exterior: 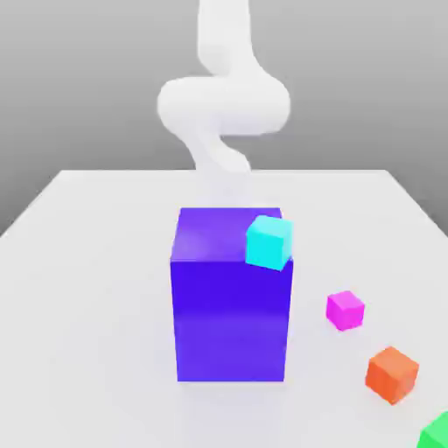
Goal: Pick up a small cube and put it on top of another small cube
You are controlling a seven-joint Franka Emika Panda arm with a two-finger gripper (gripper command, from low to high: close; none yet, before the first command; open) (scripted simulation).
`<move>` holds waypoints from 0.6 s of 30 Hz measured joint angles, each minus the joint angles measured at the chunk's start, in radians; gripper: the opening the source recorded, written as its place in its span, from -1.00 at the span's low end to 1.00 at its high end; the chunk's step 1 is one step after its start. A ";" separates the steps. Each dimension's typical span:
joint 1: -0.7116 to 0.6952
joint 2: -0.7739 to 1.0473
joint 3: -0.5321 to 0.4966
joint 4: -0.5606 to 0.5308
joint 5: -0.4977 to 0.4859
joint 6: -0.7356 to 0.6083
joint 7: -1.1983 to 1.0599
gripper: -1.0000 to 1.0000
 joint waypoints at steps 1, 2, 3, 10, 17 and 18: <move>0.031 0.029 -0.001 -0.026 -0.001 0.024 -0.046 0.00; 0.060 0.057 -0.001 -0.051 -0.002 0.047 -0.091 0.00; 0.088 0.084 -0.002 -0.076 -0.004 0.069 -0.135 0.00; 0.276 0.269 -0.002 -0.244 -0.005 0.222 -0.437 0.00; 0.455 0.454 0.008 -0.412 0.000 0.374 -0.745 0.00; 0.478 0.480 0.011 -0.436 0.003 0.396 -0.790 0.00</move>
